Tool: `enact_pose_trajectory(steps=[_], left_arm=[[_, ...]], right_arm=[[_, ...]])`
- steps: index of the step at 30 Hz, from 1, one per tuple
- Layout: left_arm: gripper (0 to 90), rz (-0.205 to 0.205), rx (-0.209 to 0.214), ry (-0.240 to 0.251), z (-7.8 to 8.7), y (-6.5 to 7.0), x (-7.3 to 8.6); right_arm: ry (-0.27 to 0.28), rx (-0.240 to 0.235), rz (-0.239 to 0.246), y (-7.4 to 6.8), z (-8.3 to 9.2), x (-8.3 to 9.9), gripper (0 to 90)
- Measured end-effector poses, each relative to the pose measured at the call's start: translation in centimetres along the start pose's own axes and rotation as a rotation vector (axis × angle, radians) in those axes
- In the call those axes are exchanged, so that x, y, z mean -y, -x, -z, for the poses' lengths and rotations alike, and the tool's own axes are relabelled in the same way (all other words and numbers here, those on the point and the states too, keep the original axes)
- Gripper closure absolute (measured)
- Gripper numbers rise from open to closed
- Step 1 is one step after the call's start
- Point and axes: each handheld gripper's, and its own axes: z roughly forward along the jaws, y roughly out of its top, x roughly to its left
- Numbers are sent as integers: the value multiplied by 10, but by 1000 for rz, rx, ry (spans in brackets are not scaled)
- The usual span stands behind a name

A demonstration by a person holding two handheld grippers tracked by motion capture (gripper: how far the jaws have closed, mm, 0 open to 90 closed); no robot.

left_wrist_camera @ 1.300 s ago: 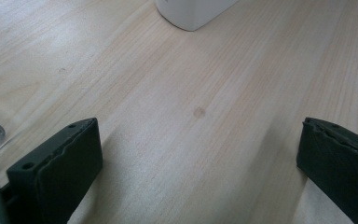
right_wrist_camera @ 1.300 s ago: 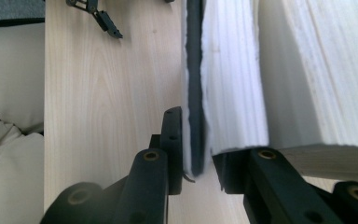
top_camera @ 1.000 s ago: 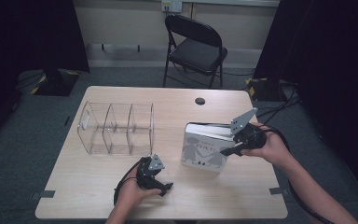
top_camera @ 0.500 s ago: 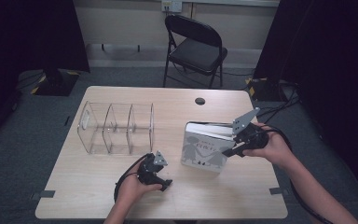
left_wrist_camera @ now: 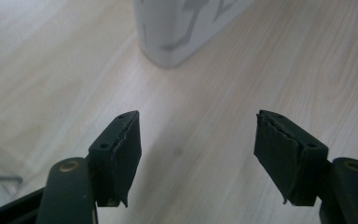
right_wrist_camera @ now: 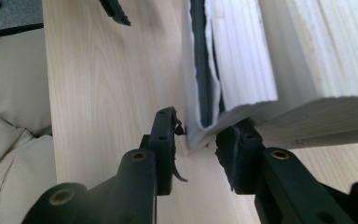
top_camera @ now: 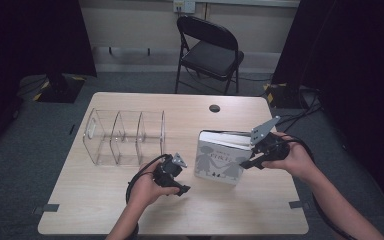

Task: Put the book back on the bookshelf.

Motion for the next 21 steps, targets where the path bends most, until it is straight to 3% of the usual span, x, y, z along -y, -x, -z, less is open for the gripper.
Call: enact_pose_trajectory(steps=[2, 5, 10, 12, 21], left_arm=[[320, 21, 16, 20, 3, -1, -6], [317, 18, 12, 26, 6, -3, -15], [333, -29, 12, 3, 12, -6, -28], [333, -7, 24, 20, 14, -6, -32], [336, -22, 8, 29, 23, -10, -50]], right_arm=[[0, 0, -6, 0, 0, 0, 678], [-1, -1, -11, 0, 0, 1, 673], [0, -3, -6, 1, 0, 1, 669], [2, -4, -4, 1, -1, 1, 659], [-10, -3, -3, 1, -4, 3, 618]])
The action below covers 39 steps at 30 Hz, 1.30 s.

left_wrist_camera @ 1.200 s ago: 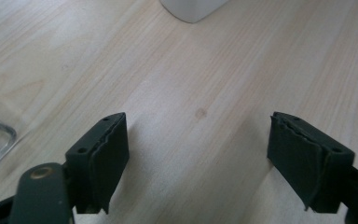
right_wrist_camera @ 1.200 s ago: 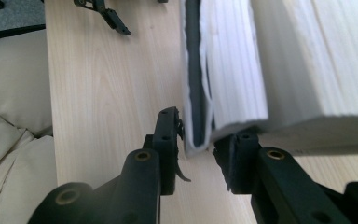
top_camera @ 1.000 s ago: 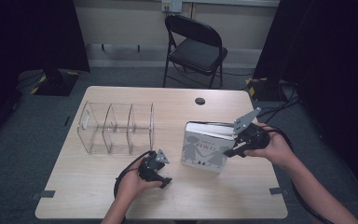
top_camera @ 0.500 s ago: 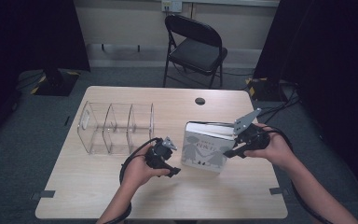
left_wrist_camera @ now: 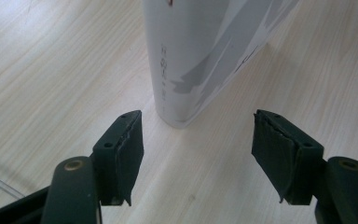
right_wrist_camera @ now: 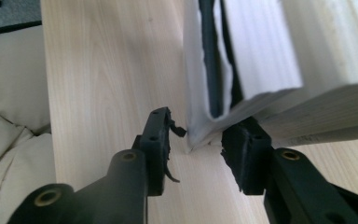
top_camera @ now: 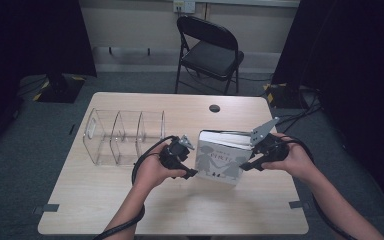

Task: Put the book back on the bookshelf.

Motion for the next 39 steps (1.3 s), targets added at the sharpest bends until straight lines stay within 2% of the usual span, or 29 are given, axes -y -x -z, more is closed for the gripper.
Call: enact_pose_trajectory(steps=[3, 5, 6, 10, 12, 17, 23, 27, 29, 32, 36, 39], left_arm=[[340, -24, -9, 1, 3, -1, -7], [340, -20, -10, 20, 5, -1, -11], [340, -27, -9, 9, 6, -1, -14], [335, -39, -11, 20, 8, 0, -22], [335, -58, -12, 31, 8, 0, -26], [339, -74, -8, 62, 12, 1, -38], [339, -124, -26, 62, 15, 3, -49], [350, -136, -31, 63, 16, 4, -52], [359, -165, -45, 69, 16, 5, -54], [362, -165, -35, 80, 15, 4, -56], [373, -178, -37, 60, 17, 5, -57], [399, -166, -41, 41, 18, 12, -58]], right_arm=[[3, 7, -7, 0, -1, 0, 604], [4, 7, -9, 0, -1, 0, 598], [4, 10, -7, 0, -1, 0, 594], [5, 12, -18, 1, -1, 2, 576], [8, 11, -14, 1, -1, 2, 575], [1, 11, -23, 2, -2, 3, 572], [-1, 14, -26, 1, -2, 3, 566], [1, 16, -23, 2, -2, 4, 561], [1, 18, -26, 2, -3, 5, 554], [1, 18, -34, 2, -2, 6, 551], [6, 33, -39, 4, -2, 8, 549], [2, 43, -53, 6, -1, 10, 550]])
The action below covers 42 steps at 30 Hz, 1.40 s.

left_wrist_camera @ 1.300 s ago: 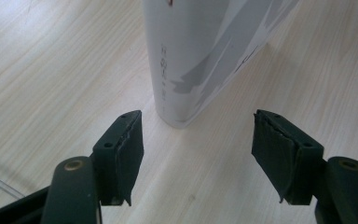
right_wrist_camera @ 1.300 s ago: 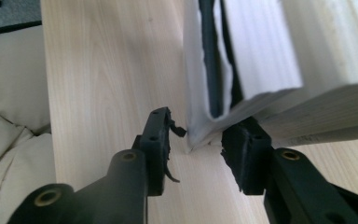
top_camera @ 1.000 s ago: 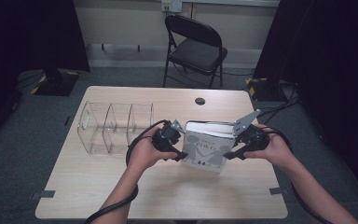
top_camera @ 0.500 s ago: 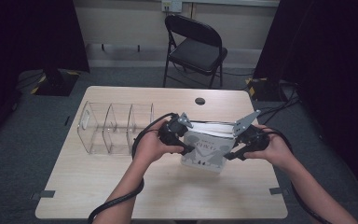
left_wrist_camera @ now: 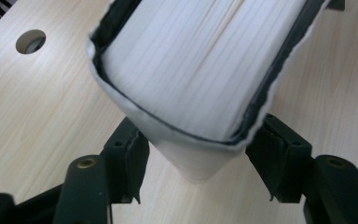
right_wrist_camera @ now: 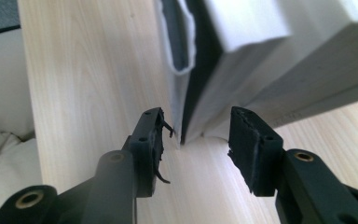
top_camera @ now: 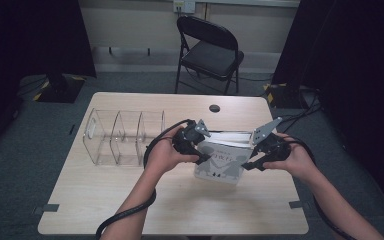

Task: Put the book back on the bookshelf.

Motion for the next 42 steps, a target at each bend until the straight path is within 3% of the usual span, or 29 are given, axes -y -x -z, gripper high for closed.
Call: enact_pose_trajectory(steps=[1, 7, 11, 17, 18, 22, 31, 33, 42], left_arm=[[407, -4, -1, -11, 1, 2, 0], [469, 25, 31, -44, 8, 14, -2], [470, 34, 27, -46, 9, 17, -3], [465, 14, 11, -57, 7, 16, -6], [467, -4, 11, -67, 8, 16, -7], [487, 1, 21, -90, 9, 20, -10], [525, 8, 22, -134, 13, 36, -15], [527, 26, 21, -136, 14, 39, -14], [530, 44, 12, -186, 25, 44, -6]], right_arm=[[2, 7, 14, 1, 0, 1, 555], [12, 34, -6, 5, 3, 6, 558], [24, 28, -15, 7, 3, 8, 552], [31, 37, -12, 7, 1, 7, 552], [36, 36, -13, 7, 1, 7, 552], [29, 42, -11, 10, 0, 6, 551], [41, 38, -17, 11, -2, 9, 538], [47, 41, -16, 11, -2, 8, 537], [66, 8, -2, 6, -10, -1, 532]])
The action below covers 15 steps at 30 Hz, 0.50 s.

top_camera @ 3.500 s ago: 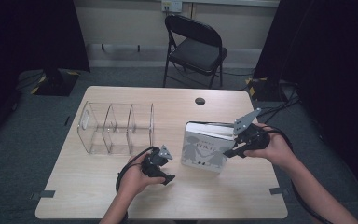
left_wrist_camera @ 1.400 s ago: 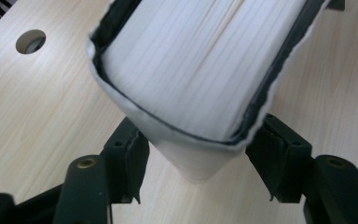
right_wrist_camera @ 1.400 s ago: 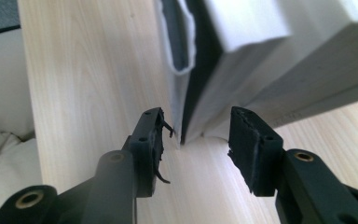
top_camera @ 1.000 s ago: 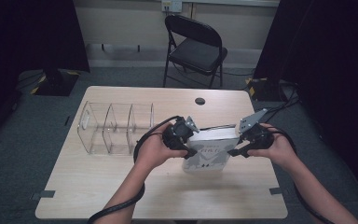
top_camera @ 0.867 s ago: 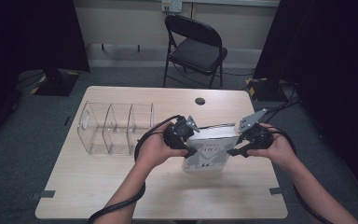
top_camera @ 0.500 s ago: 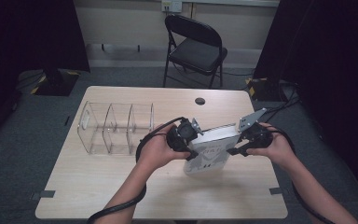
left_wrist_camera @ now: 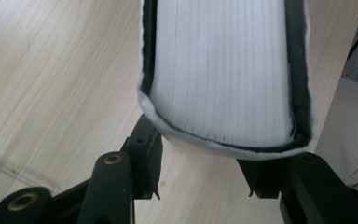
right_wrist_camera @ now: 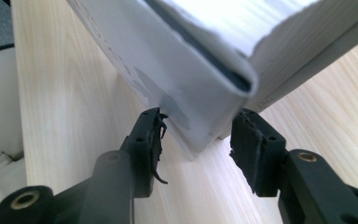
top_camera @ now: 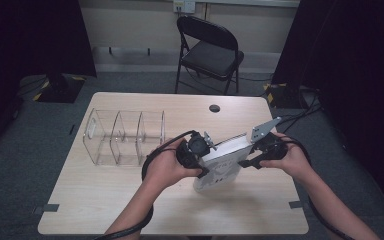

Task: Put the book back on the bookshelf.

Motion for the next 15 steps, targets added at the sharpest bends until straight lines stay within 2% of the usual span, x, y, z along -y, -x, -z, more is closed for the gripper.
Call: enact_pose_trajectory(steps=[2, 4, 7, 11, 13, 15], left_arm=[[529, 4, 1, -5, 3, 0, 4], [529, 22, 4, 2, 4, 0, 7], [525, 20, 2, 0, 4, -2, 8], [518, 11, -2, -17, 4, -3, 5], [512, 23, 4, -5, 3, -5, 6], [508, 24, -1, -7, 4, -7, 6]], right_arm=[[1, -15, 4, -2, -3, -3, 523], [9, -14, 7, -4, -7, -5, 510], [-3, -8, 8, -6, -12, -6, 491], [-4, -17, -15, -6, -18, 1, 454], [-12, -1, -28, -6, -18, 4, 415], [6, -13, -46, -5, -18, 8, 415]])
